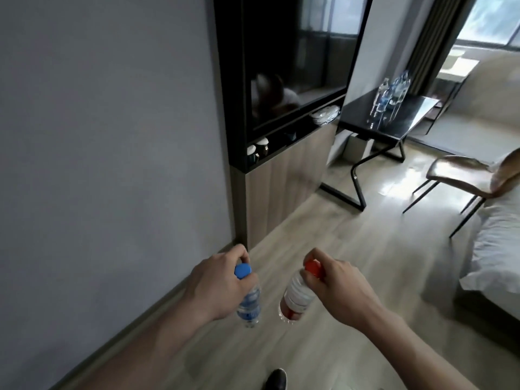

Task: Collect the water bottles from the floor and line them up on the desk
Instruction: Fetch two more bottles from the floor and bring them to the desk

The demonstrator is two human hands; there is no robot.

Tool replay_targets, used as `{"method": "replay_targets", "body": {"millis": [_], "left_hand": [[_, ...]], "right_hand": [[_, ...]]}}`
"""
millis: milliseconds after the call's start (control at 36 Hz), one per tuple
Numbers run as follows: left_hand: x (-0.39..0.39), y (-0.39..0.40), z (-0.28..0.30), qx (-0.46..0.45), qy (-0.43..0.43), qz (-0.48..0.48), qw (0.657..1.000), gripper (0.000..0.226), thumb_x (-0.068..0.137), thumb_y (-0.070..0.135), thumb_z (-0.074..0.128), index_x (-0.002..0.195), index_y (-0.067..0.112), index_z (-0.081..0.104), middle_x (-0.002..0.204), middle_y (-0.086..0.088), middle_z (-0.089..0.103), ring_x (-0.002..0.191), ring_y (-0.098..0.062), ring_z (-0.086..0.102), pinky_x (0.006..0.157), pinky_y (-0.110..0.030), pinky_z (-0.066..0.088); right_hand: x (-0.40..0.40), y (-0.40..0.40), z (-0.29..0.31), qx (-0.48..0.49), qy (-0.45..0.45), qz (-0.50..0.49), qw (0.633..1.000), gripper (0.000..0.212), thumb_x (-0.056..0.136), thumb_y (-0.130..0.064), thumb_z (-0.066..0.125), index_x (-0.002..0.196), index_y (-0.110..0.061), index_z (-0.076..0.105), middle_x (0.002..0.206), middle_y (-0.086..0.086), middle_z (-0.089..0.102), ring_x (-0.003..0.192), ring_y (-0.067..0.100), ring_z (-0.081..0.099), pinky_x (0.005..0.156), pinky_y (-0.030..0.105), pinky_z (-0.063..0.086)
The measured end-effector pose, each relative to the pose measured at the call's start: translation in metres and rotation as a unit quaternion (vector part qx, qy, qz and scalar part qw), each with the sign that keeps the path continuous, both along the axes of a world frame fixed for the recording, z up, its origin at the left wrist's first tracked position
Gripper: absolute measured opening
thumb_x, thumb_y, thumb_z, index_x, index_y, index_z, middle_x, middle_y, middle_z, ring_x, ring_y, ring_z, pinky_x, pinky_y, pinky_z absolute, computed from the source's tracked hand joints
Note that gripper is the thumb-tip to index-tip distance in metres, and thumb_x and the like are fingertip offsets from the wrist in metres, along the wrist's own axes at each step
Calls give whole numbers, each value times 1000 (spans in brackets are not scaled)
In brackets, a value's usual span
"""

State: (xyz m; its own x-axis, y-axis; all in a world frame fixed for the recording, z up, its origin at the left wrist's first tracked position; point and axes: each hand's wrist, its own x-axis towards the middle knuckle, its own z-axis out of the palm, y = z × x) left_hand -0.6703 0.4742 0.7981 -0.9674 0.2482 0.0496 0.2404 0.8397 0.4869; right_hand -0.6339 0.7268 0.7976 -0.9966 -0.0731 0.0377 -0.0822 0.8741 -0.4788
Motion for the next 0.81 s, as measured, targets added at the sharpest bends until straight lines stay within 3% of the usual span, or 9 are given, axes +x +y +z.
{"method": "replay_targets", "body": {"millis": [139, 250, 417, 500, 639, 806], "left_hand": [[-70, 63, -1, 4, 7, -27, 1000, 26, 73, 56, 54, 84, 35, 44, 68, 13, 58, 62, -7, 54, 55, -30, 45], [-122, 118, 5, 8, 11, -65, 998, 25, 72, 54, 54, 85, 35, 44, 68, 12, 58, 61, -8, 55, 55, -31, 47], [-182, 198, 19, 10, 10, -108, 994, 27, 72, 54, 55, 84, 32, 43, 69, 10, 58, 61, -9, 55, 51, -28, 37], [-211, 239, 24, 8, 8, -114, 993, 27, 72, 52, 57, 84, 32, 44, 70, 8, 58, 65, -15, 57, 56, -31, 44], [-251, 309, 22, 24, -5, -108, 994, 25, 72, 49, 59, 84, 32, 47, 69, 8, 57, 68, -17, 57, 58, -33, 47], [-298, 393, 19, 23, -6, -87, 996, 24, 71, 51, 57, 84, 33, 47, 66, 8, 56, 64, -14, 56, 58, -35, 50]], "right_hand": [[-47, 57, 7, 10, -5, -28, 1000, 17, 89, -60, 43, 95, -44, 41, 63, -15, 55, 58, 5, 54, 48, 20, 29], [-82, 104, 12, 12, -1, -66, 998, 16, 90, -58, 45, 96, -43, 42, 66, -14, 57, 59, 6, 55, 49, 20, 31], [-125, 178, 19, 9, 12, -109, 994, 18, 92, -55, 50, 99, -39, 46, 65, -18, 51, 62, 9, 52, 55, 28, 36], [-151, 218, 20, 14, 15, -123, 992, 18, 91, -54, 52, 98, -39, 46, 61, -17, 51, 60, 9, 51, 52, 27, 36], [-199, 289, 16, 8, 11, -116, 993, 19, 91, -56, 53, 97, -39, 48, 66, -15, 60, 64, 7, 61, 60, 33, 51], [-253, 381, 12, -3, 26, -89, 996, 21, 89, -59, 51, 96, -39, 46, 64, -12, 56, 63, 11, 56, 58, 33, 46]]}}
